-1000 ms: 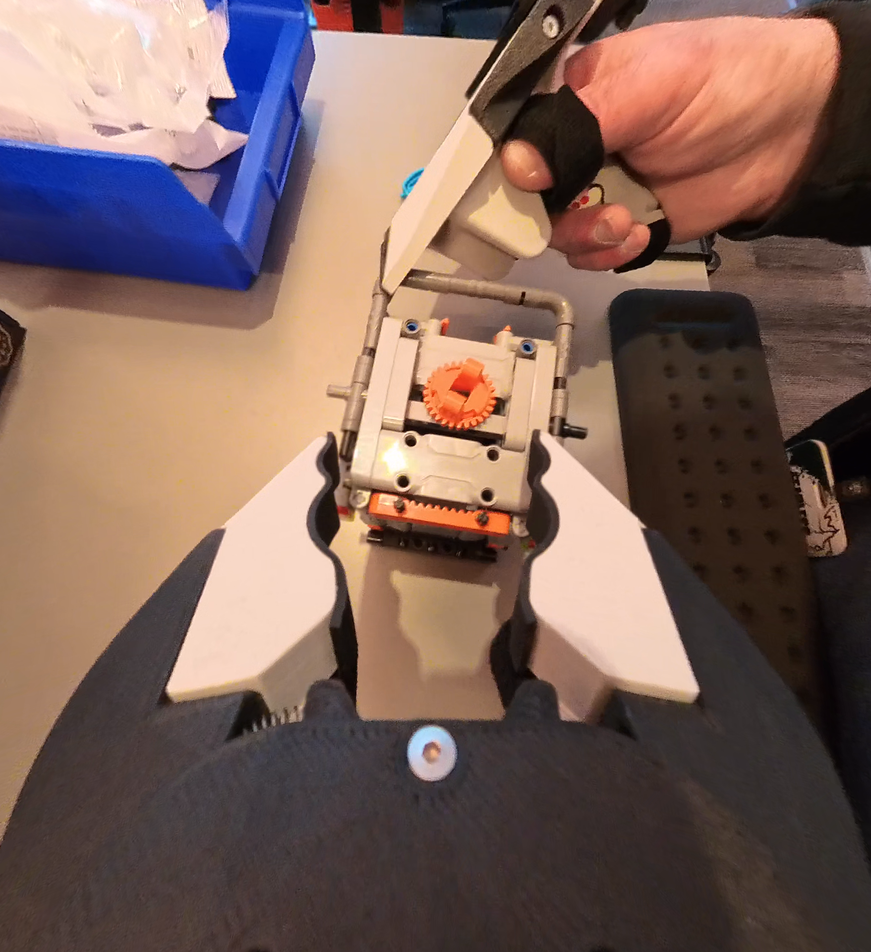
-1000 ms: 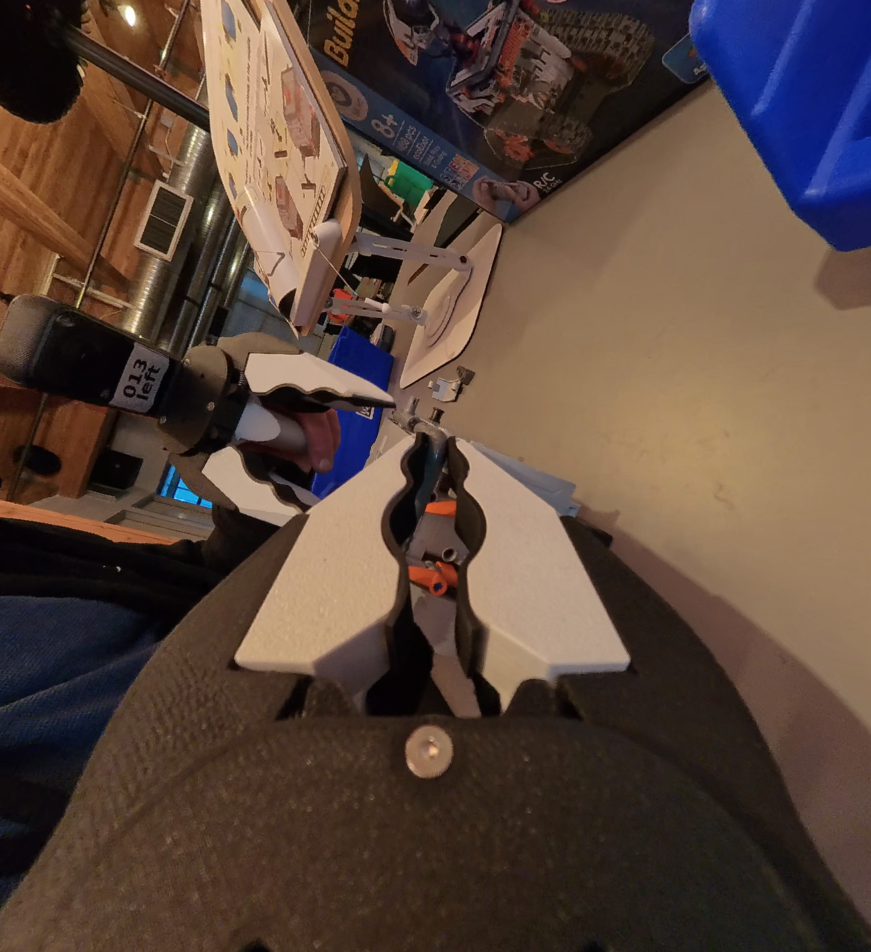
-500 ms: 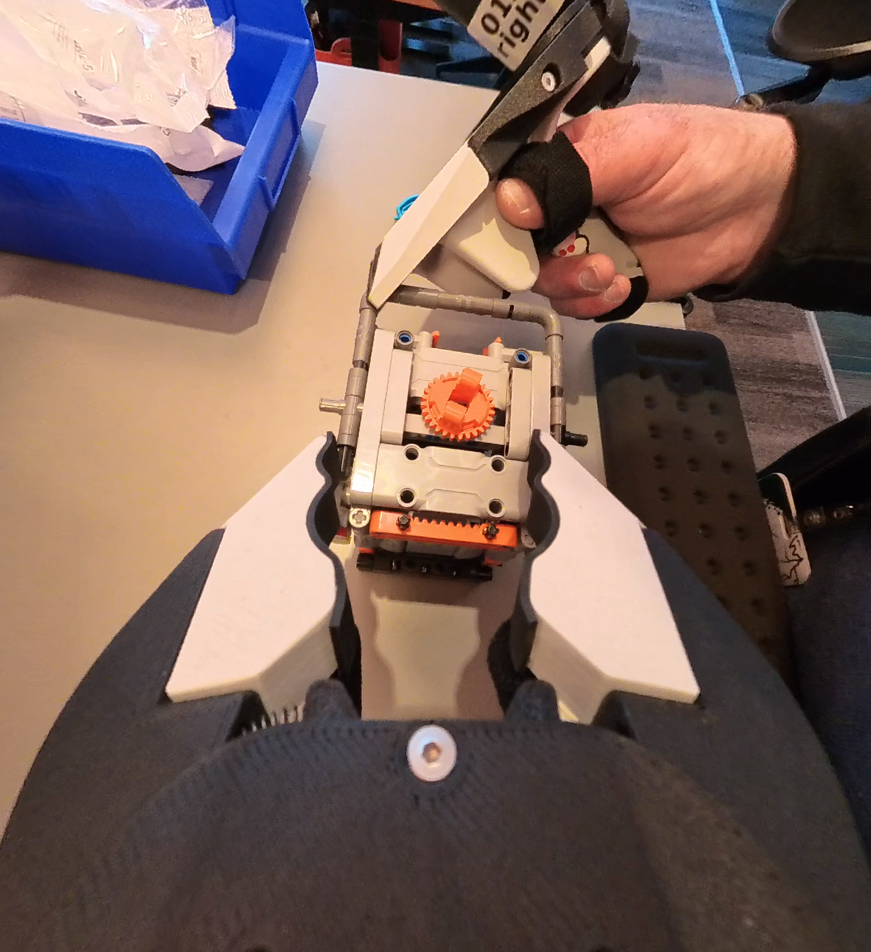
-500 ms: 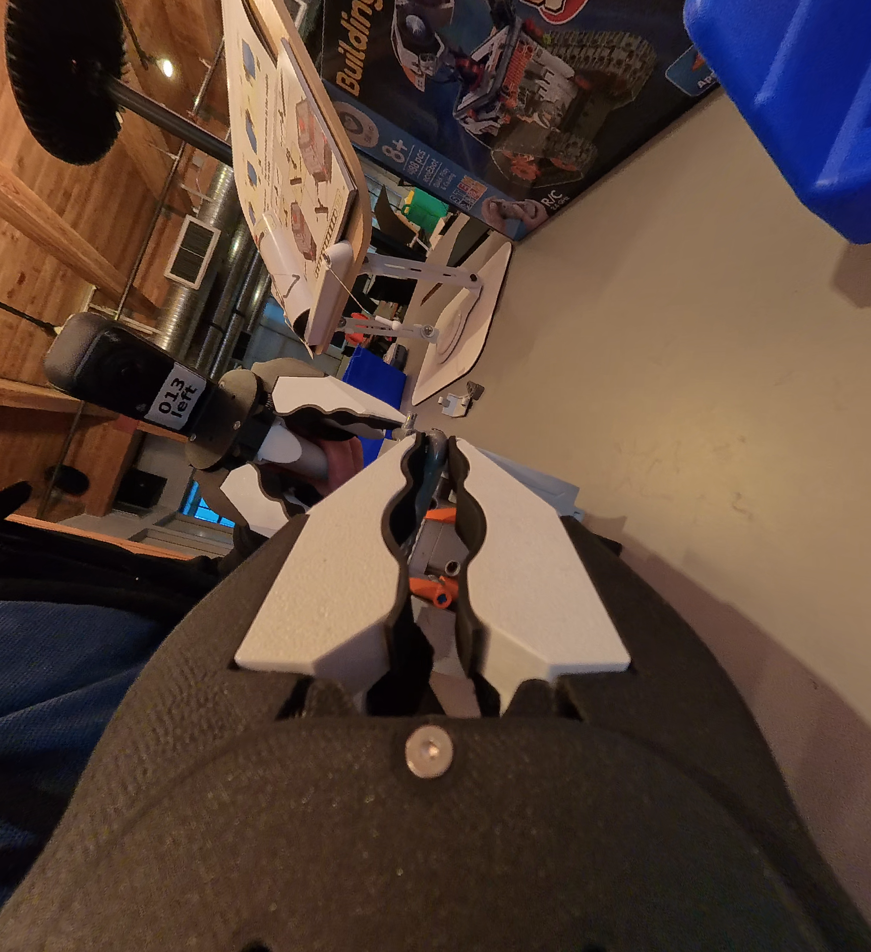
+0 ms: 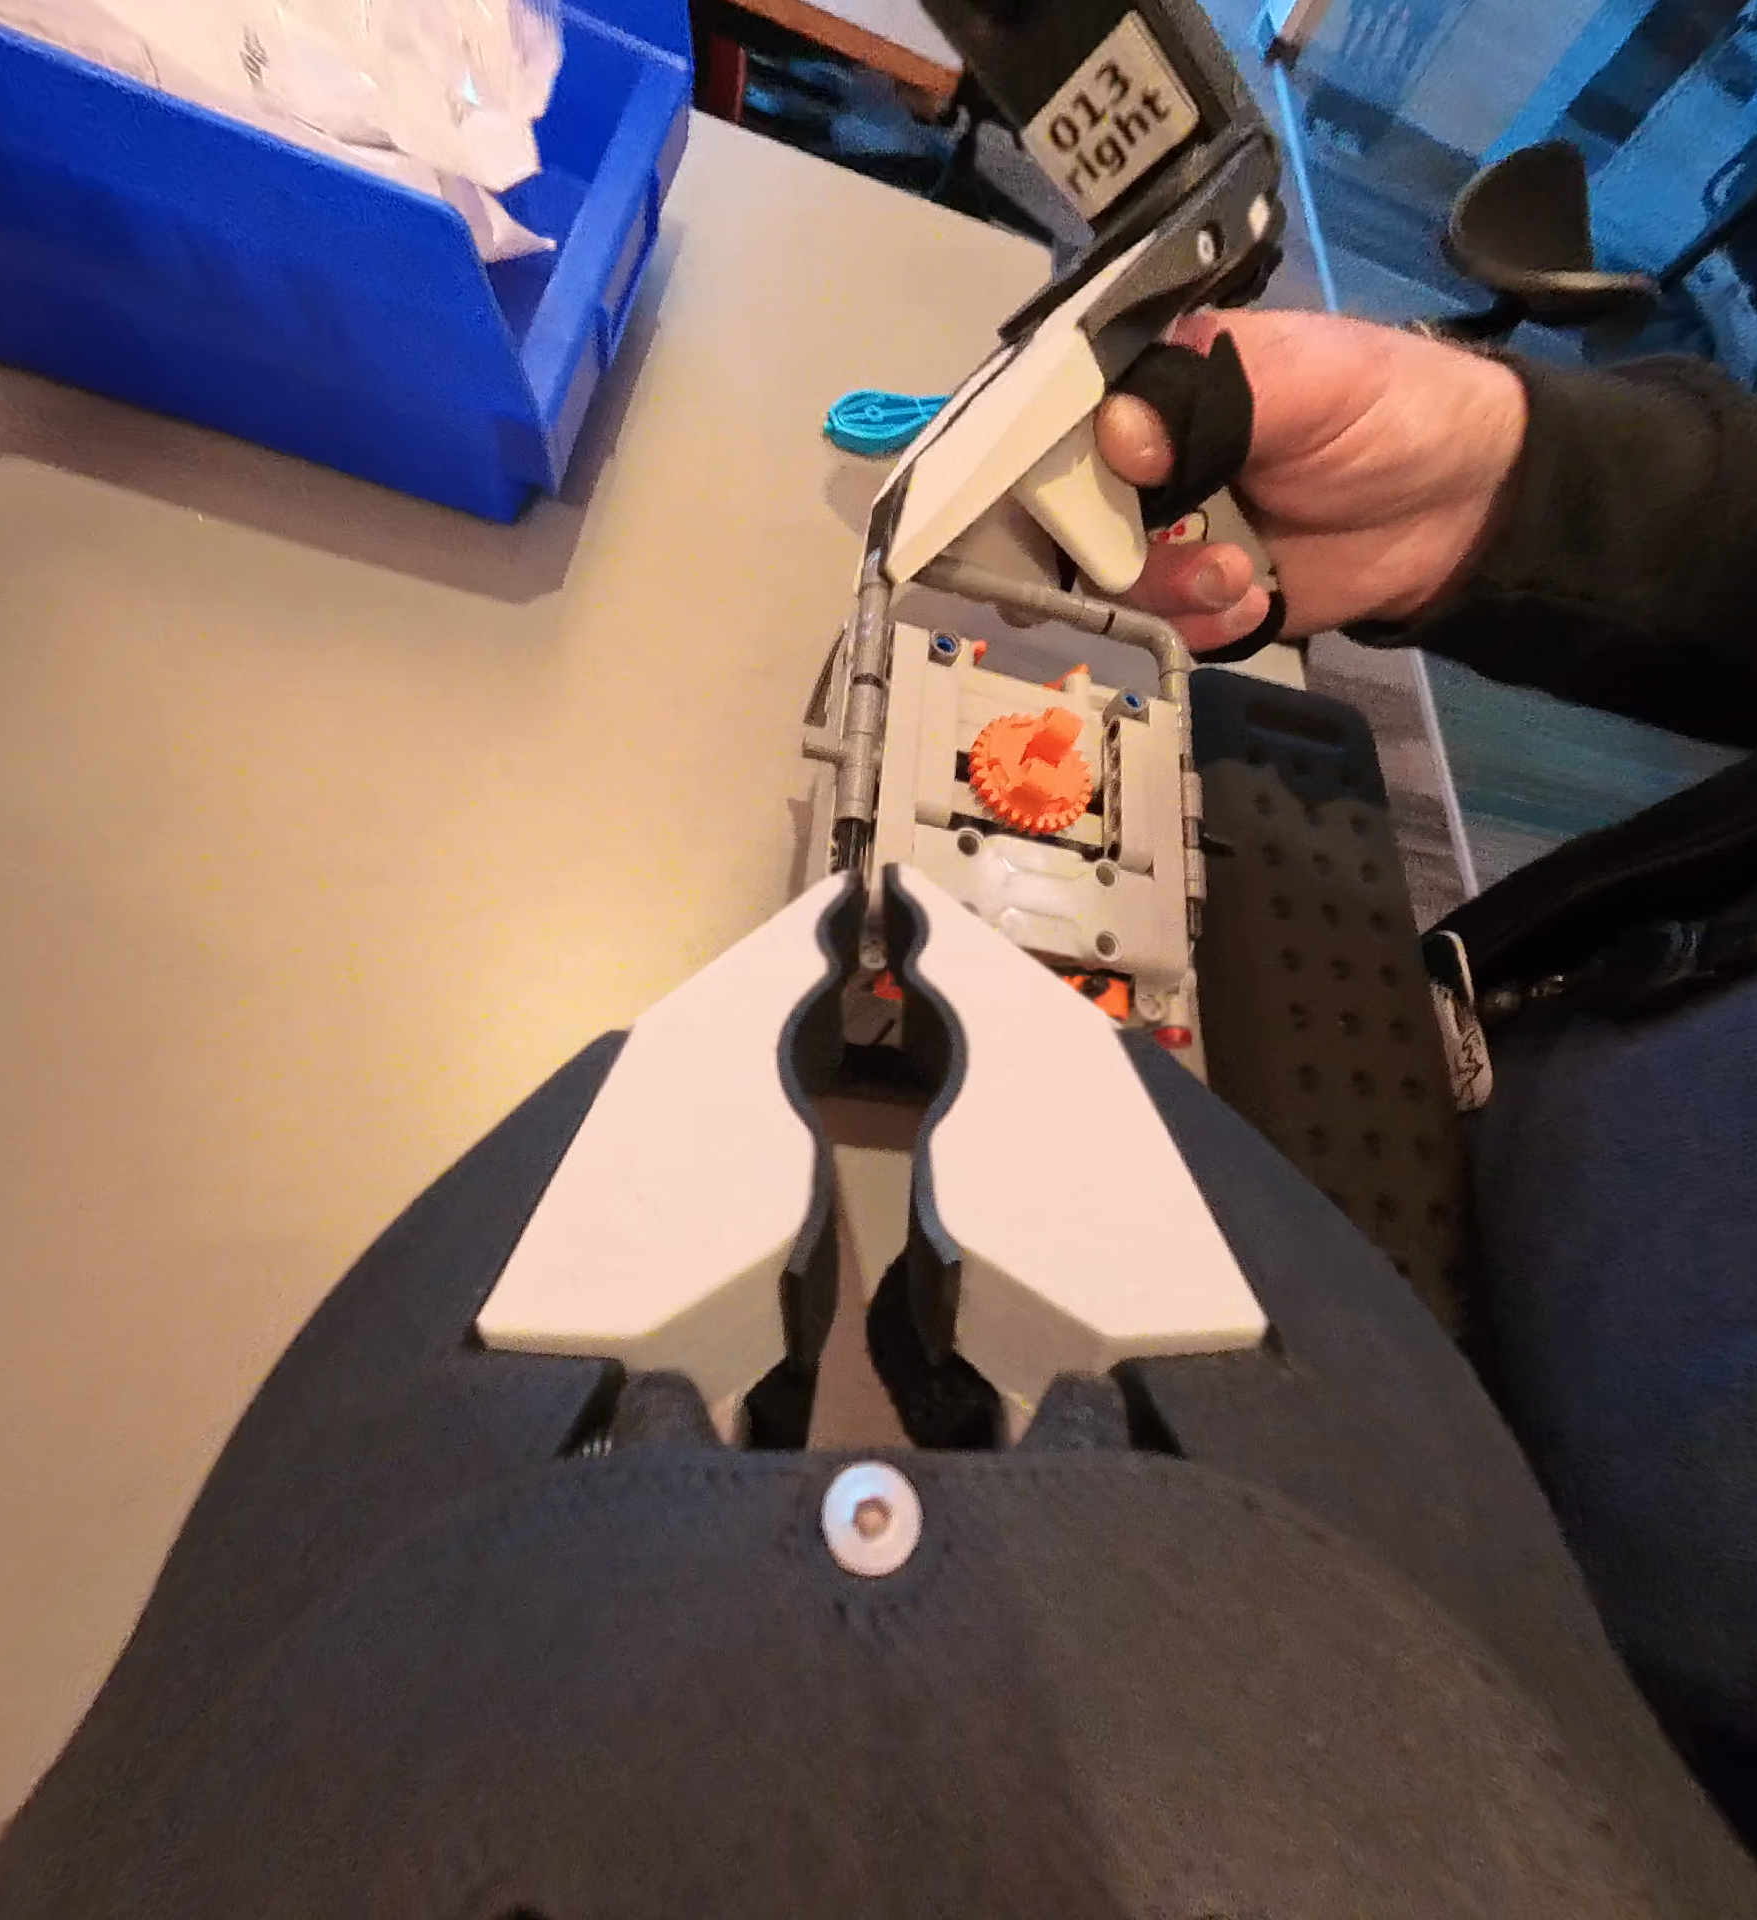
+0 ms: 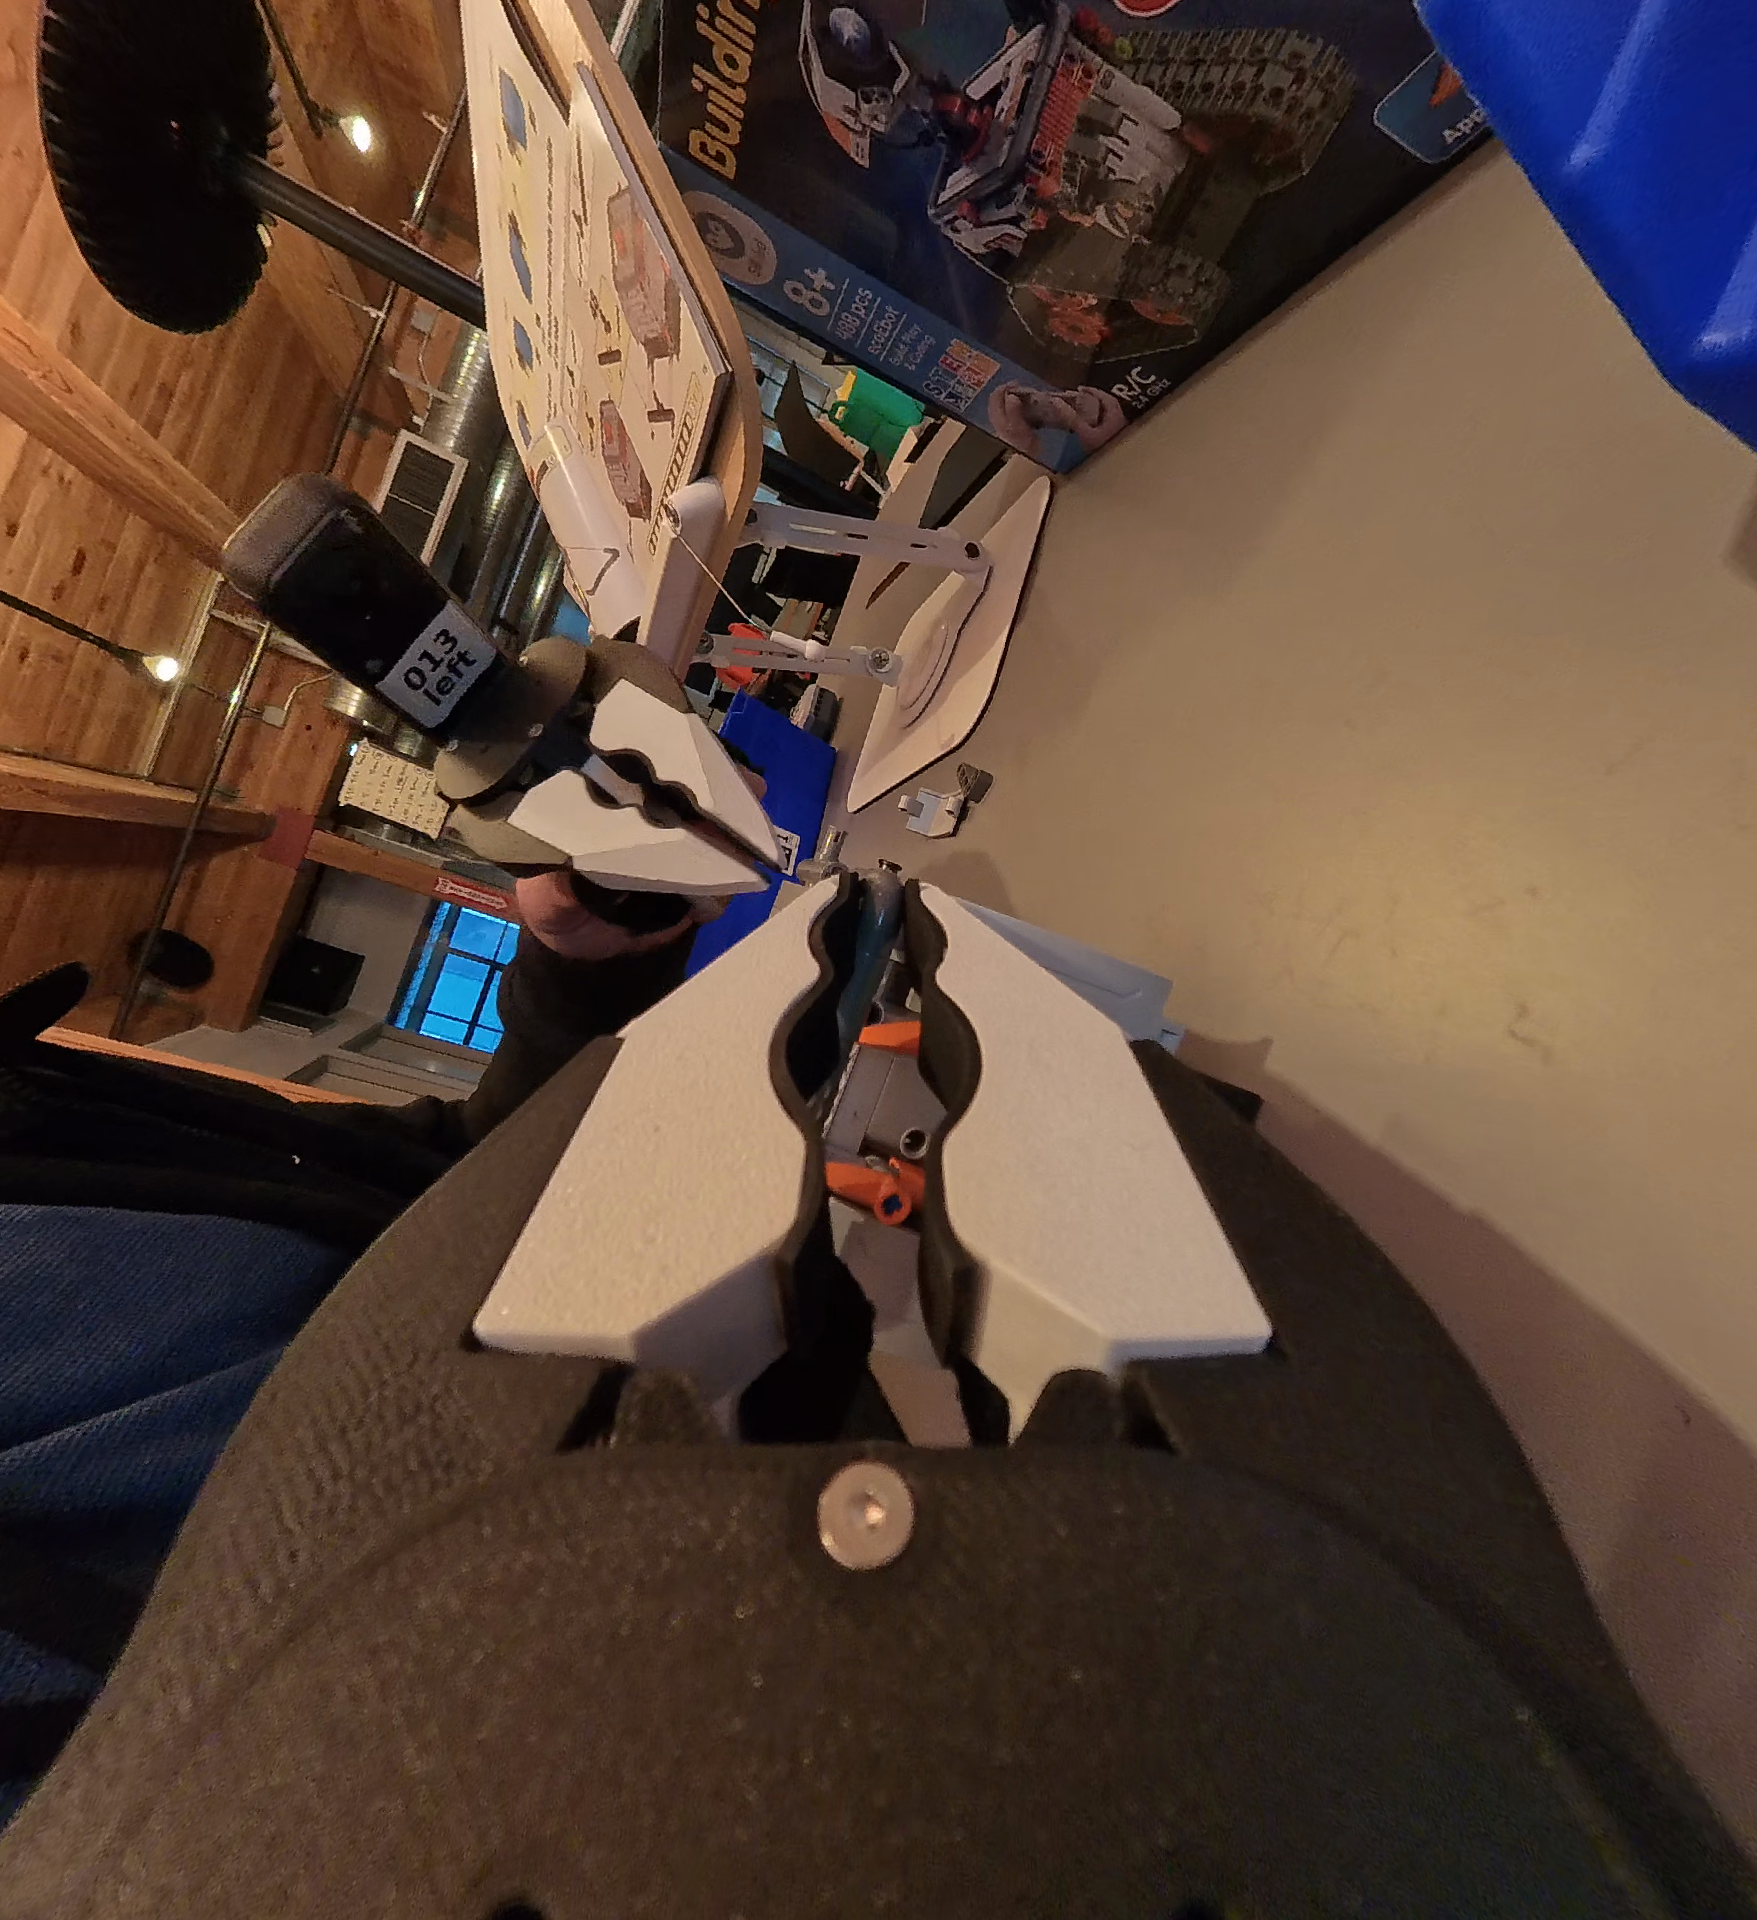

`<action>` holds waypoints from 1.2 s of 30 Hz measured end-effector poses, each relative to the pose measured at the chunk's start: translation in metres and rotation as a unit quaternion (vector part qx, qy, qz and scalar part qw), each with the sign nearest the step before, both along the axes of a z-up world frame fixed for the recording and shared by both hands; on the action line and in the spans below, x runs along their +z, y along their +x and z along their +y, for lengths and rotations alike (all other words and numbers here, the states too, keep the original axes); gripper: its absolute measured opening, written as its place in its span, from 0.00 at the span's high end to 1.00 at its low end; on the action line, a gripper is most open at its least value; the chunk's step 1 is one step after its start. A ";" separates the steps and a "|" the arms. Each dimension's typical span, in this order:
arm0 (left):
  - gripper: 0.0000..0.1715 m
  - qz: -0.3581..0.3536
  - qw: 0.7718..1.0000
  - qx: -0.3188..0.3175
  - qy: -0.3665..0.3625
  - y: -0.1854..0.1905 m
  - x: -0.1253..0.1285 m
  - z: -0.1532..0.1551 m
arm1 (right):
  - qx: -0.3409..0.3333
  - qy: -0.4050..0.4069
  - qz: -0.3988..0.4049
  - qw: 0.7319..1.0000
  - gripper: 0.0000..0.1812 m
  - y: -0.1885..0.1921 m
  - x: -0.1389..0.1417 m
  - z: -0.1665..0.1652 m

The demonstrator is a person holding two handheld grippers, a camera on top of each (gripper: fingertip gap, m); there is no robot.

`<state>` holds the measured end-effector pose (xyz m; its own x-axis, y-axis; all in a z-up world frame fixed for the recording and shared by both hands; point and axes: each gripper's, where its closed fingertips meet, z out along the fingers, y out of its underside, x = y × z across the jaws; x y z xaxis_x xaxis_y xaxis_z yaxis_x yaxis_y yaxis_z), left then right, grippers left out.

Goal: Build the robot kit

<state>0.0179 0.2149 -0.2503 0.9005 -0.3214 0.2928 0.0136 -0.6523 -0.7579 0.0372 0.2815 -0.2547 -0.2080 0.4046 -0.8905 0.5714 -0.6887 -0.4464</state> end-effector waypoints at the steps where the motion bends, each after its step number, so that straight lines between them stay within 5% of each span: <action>1: 1.00 0.005 1.000 -0.004 -0.003 -0.001 -0.003 0.001 | 0.001 0.000 0.000 1.000 0.97 0.000 0.000 0.000; 10: 1.00 0.032 0.999 -0.039 0.007 -0.005 -0.011 0.005 | 0.000 0.000 0.000 1.000 0.97 0.000 -0.001 0.000; 36: 1.00 0.027 0.998 -0.007 0.052 0.009 -0.011 0.007 | -0.002 -0.027 0.024 0.999 0.97 0.006 -0.001 0.002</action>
